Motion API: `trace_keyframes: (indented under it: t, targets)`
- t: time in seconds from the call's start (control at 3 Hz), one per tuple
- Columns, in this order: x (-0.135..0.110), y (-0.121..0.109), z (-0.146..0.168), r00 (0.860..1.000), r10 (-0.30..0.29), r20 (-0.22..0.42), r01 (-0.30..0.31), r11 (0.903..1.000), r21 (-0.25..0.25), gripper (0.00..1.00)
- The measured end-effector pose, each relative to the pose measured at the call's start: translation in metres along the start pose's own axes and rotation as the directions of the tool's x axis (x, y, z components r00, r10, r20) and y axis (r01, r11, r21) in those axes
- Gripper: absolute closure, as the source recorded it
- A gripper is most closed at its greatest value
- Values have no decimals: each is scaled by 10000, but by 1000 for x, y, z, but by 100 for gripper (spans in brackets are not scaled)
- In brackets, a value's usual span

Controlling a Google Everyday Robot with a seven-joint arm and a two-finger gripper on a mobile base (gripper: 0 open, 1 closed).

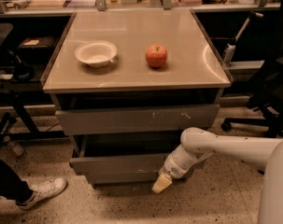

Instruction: Close middle drawer

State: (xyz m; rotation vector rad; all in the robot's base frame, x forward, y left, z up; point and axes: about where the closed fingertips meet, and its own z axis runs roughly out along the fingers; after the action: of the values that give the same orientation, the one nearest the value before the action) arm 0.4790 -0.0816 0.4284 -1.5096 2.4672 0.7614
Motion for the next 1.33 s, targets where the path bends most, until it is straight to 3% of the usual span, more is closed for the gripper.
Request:
trace_keyframes:
  t: [0.67,1.0,1.33]
  targets:
    - [0,0,0,10000,-1,0,1,10000,0,88]
    - [-18,-19,-5,9998,-211,-26,212,9991,378,100]
    - [-38,-50,-10,9995,-325,24,323,9965,770,100]
